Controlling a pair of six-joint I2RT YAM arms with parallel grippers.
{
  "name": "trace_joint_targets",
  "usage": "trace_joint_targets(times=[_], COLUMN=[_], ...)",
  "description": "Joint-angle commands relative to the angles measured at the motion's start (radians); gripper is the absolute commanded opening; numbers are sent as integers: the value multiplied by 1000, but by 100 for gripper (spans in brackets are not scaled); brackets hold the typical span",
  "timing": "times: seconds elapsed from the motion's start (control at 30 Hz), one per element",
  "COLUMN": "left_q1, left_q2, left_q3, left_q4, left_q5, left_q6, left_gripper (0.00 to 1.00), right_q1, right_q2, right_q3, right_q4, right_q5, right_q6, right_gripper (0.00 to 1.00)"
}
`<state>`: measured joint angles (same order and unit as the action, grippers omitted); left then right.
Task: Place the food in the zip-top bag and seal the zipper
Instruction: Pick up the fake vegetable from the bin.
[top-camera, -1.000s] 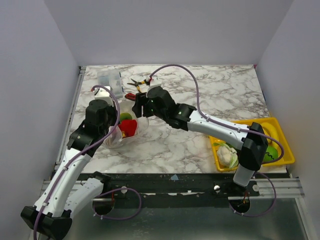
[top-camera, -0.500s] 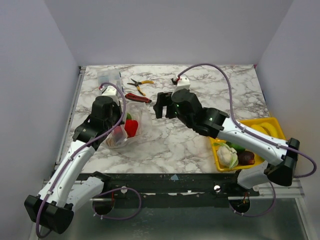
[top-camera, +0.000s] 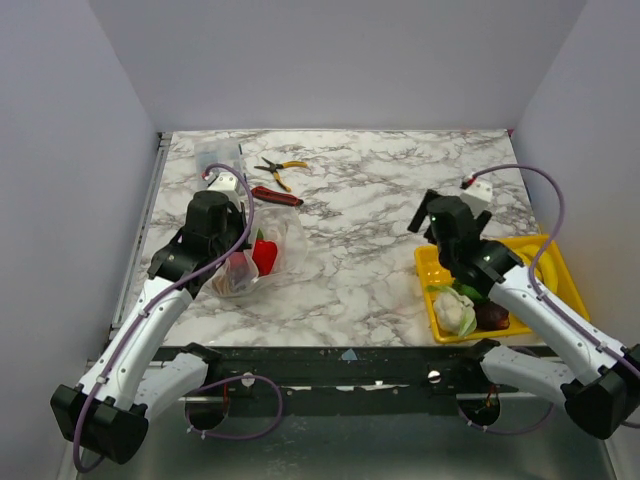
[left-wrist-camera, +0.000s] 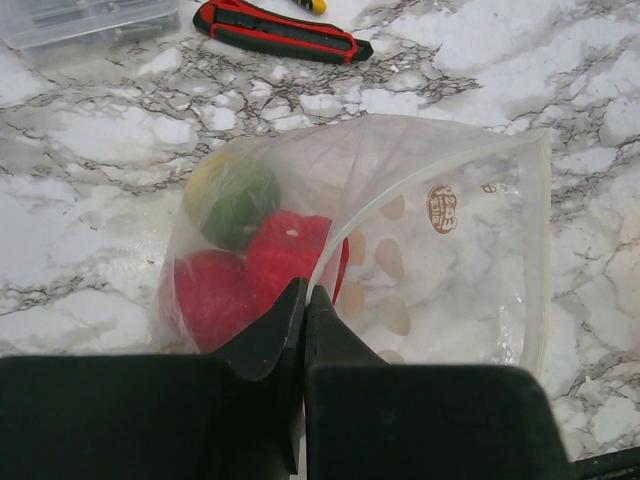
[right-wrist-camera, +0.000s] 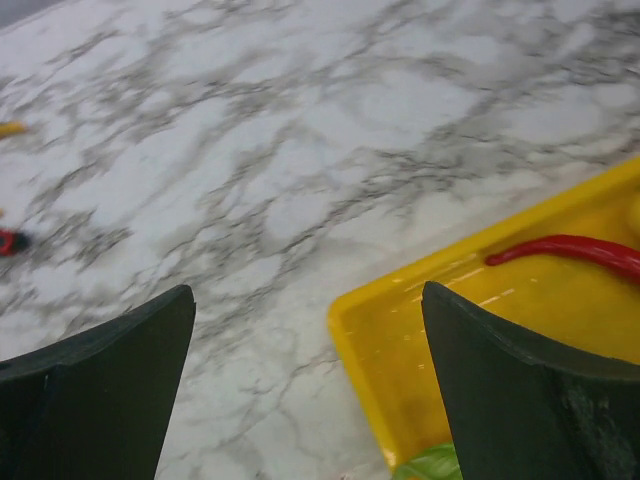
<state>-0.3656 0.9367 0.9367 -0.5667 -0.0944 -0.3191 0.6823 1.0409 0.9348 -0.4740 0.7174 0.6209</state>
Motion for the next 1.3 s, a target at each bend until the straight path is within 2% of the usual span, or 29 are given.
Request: trace_joint_targets(times=[0.0, 0.13, 0.33, 0.57, 0.77, 1.0, 1.13, 1.27], left_q1=[8, 10, 10, 10, 11, 11, 11, 11], left_q2=[2, 5, -11, -12, -18, -19, -15, -16], left_q3=[27, 29, 22, 23, 21, 20, 24, 21], left_q4=[8, 7, 9, 10, 11, 11, 8, 10], left_q5=[27, 29, 13, 13, 15, 14, 27, 18], left_q6=[-2, -3, -1, 0, -1, -1, -1, -2], left_gripper=[0, 0, 0, 0, 0, 0, 0, 0], right_q1=[-231, -419, -602, -606, -606, -606, -606, -606], right_q2=[-22, 8, 37, 52, 113, 114, 87, 35], right_q3=[-75, -131, -243, -264, -280, -296, -283, -273], right_q4=[-138, -197, -216, -317, -313, -293, -294, -302], right_q5=[-79, -194, -322, -248, -264, -250, -235, -225], right_q6=[165, 240, 327, 458, 478, 492, 489, 502], right_gripper=[98, 99, 100, 100, 100, 99, 95, 79])
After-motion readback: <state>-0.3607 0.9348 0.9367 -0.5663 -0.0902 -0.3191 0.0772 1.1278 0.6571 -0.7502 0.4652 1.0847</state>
